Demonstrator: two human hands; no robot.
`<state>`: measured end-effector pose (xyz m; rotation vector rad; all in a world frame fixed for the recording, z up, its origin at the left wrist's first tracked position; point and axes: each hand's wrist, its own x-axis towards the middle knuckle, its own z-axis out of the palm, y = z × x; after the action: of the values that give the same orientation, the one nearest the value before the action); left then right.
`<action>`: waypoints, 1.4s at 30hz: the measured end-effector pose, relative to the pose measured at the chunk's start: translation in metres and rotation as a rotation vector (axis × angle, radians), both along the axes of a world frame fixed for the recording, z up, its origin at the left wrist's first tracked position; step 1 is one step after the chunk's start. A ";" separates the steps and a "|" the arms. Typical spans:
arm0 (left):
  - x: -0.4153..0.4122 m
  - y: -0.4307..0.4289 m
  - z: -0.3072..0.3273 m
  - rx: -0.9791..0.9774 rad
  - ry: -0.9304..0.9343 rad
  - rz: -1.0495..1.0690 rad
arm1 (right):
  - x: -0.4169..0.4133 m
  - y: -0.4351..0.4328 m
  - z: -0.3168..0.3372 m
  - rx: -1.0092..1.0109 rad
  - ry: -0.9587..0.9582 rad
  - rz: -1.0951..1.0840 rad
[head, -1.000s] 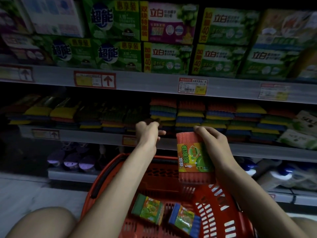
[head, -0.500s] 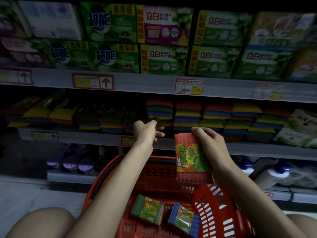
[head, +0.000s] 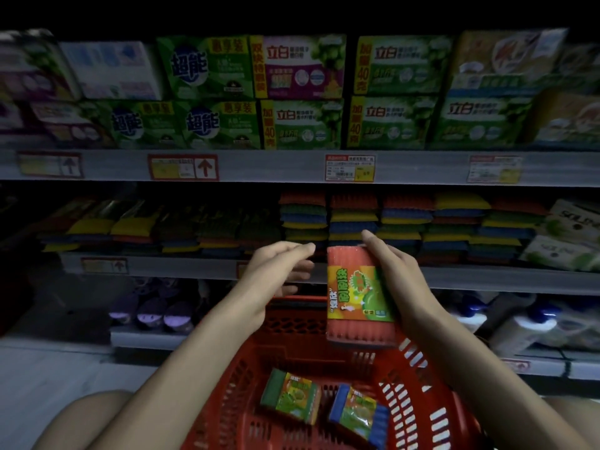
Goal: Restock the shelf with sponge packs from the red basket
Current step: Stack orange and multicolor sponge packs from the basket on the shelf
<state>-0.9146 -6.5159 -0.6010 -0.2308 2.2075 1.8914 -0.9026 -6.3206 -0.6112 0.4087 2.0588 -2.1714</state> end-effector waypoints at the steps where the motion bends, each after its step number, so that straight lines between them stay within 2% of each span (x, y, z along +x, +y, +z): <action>1: 0.009 -0.002 0.001 0.018 -0.008 -0.019 | 0.002 0.000 0.001 -0.034 -0.027 0.021; 5: 0.036 0.002 0.000 0.100 -0.066 -0.113 | 0.010 0.001 0.003 -0.129 -0.109 0.076; 8: 0.048 0.011 -0.008 0.082 -0.098 -0.212 | 0.014 0.000 0.000 -0.193 -0.084 0.034; 11: 0.054 0.015 -0.018 0.049 -0.123 -0.216 | 0.017 -0.002 -0.005 -0.217 -0.079 0.022; 16: 0.051 0.012 -0.022 0.155 -0.149 -0.181 | 0.019 -0.004 -0.004 -0.216 -0.062 0.146; 19: 0.039 0.001 -0.022 0.163 -0.079 -0.099 | 0.016 -0.003 -0.006 -0.113 0.024 0.130; 22: 0.031 -0.011 -0.020 0.232 -0.019 0.047 | 0.015 0.000 -0.007 -0.098 0.042 0.125; 26: 0.024 -0.027 -0.012 0.316 0.072 0.171 | 0.017 -0.006 -0.006 -0.158 0.000 0.326; 30: 0.022 -0.041 -0.011 0.192 0.197 0.133 | 0.025 -0.014 -0.003 -0.169 -0.044 0.453; 34: 0.026 -0.051 -0.010 0.160 0.247 0.059 | 0.034 -0.013 -0.006 -0.071 -0.024 0.384; 42: 0.048 -0.023 -0.037 0.275 0.139 0.360 | 0.033 -0.031 -0.014 -0.328 0.004 0.121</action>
<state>-0.8669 -6.5385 -0.6377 -0.4885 2.0641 2.4431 -0.8699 -6.3512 -0.6248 0.2351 1.6361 -2.3754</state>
